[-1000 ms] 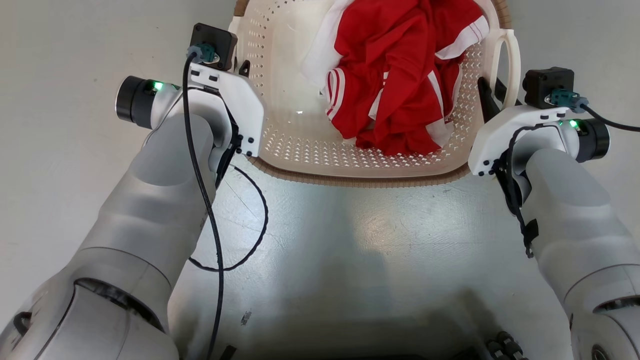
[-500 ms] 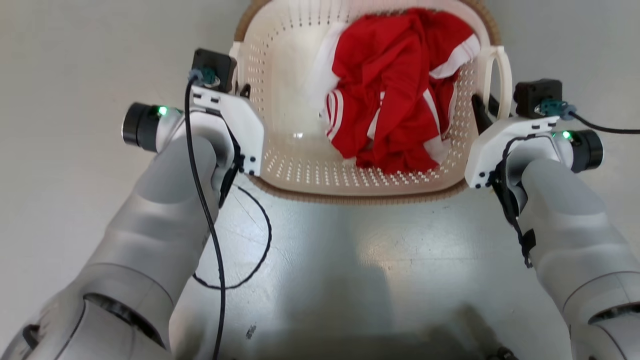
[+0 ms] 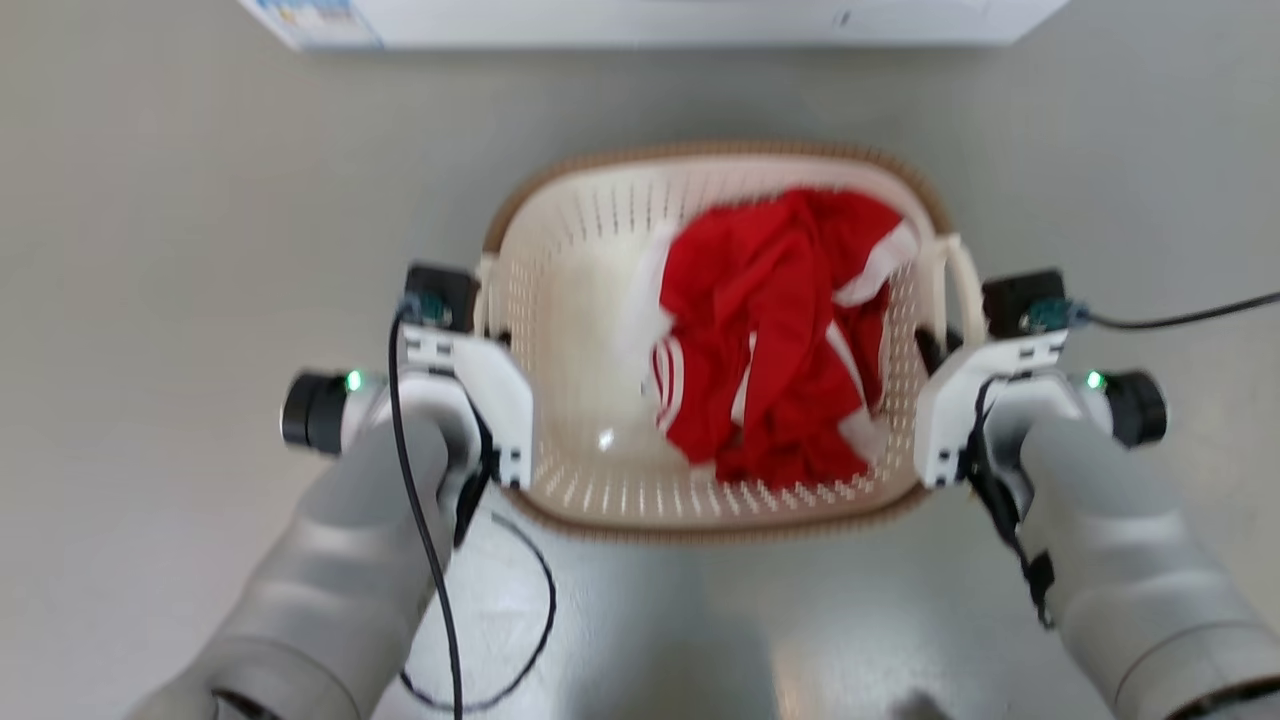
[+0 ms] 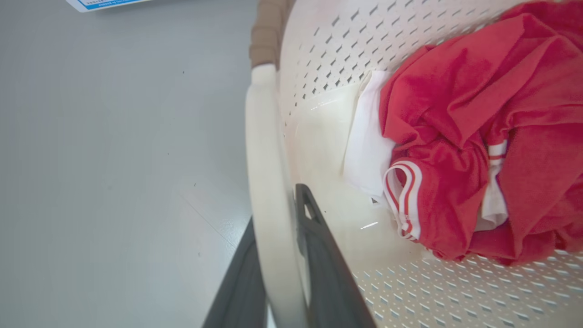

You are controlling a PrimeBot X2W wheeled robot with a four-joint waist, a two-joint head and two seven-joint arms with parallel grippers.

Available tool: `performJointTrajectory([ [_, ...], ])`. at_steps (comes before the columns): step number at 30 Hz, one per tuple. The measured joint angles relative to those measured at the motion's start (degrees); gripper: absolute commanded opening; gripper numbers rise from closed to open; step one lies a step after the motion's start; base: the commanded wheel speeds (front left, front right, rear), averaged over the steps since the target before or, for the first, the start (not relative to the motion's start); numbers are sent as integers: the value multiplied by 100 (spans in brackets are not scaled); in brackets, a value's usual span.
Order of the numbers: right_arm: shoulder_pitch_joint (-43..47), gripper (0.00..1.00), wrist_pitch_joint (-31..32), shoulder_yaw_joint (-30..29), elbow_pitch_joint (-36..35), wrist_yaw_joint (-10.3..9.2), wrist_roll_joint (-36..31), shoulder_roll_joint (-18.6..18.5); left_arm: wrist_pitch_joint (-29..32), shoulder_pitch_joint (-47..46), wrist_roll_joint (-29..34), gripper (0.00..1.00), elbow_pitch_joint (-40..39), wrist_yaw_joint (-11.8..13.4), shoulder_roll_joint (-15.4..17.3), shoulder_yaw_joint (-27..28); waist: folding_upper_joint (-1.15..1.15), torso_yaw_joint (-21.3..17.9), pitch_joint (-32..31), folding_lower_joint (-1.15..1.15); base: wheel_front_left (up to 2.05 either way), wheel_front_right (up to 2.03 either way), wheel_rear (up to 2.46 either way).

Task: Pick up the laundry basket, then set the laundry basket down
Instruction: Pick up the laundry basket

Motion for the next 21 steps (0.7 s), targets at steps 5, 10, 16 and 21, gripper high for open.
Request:
performJointTrajectory([
  [5,460,0,232,387,-146,0,410,3,0,465,-199,0,15,33,7,-141,0,-70,-572,0,0,0,0],
  [10,868,0,426,654,-168,0,639,9,-1,932,-454,0,2,40,7,-244,0,-171,-1178,0,0,0,0],
  [16,1211,0,649,858,-154,0,806,30,119,1380,-654,0,-12,90,10,-460,0,-304,-1885,0,0,0,0],
  [21,1578,0,853,1096,-194,0,995,31,288,1718,-724,0,-44,114,16,-725,0,-408,-2450,0,0,0,0],
])
